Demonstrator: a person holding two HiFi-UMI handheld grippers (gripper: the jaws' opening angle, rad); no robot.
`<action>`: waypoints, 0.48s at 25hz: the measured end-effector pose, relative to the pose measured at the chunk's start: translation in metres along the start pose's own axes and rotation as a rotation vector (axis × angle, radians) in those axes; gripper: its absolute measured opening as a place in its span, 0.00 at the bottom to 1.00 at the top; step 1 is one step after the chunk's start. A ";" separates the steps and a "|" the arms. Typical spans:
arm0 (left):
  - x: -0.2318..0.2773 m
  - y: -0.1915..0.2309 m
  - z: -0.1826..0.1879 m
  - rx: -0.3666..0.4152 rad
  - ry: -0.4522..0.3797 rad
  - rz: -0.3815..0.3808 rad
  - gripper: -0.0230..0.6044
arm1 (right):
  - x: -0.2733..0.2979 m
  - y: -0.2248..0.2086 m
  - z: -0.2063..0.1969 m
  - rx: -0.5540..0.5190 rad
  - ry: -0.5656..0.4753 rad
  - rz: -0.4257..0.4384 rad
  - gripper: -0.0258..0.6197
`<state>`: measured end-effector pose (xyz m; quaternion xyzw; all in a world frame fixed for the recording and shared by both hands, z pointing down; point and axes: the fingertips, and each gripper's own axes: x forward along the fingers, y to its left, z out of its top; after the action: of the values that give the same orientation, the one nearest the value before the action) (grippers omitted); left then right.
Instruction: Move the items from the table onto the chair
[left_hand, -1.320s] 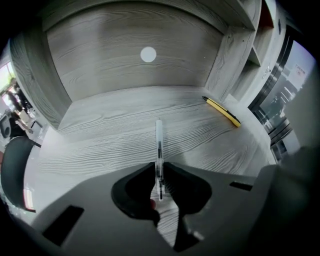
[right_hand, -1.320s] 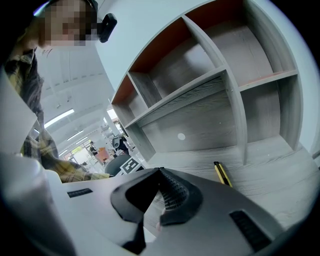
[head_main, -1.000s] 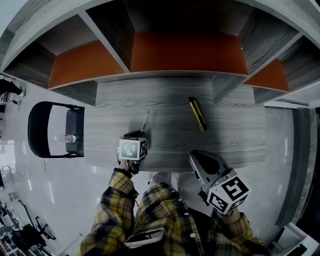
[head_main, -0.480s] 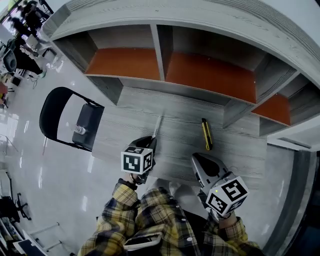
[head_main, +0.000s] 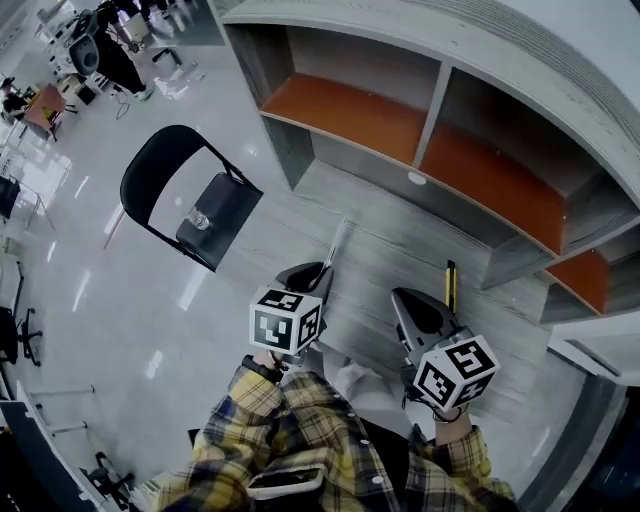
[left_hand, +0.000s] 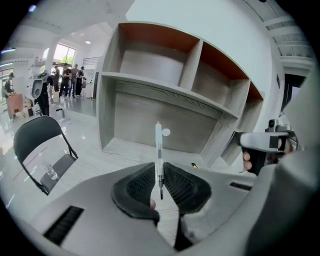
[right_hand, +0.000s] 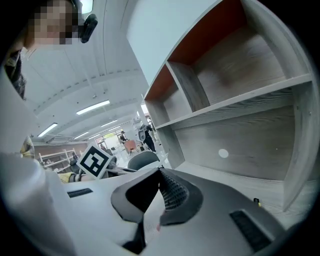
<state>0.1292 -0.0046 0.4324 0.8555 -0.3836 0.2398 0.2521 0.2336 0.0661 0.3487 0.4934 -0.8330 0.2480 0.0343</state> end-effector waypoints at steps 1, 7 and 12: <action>-0.006 0.006 0.002 -0.011 -0.012 0.010 0.13 | 0.007 0.004 0.001 -0.003 0.006 0.011 0.07; -0.035 0.059 0.008 -0.059 -0.067 0.057 0.13 | 0.059 0.037 0.001 -0.033 0.046 0.075 0.07; -0.052 0.131 0.005 -0.103 -0.081 0.072 0.13 | 0.124 0.079 -0.005 -0.055 0.085 0.102 0.07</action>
<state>-0.0029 -0.0556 0.4295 0.8360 -0.4359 0.1938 0.2711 0.1026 -0.0004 0.3606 0.4383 -0.8612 0.2472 0.0708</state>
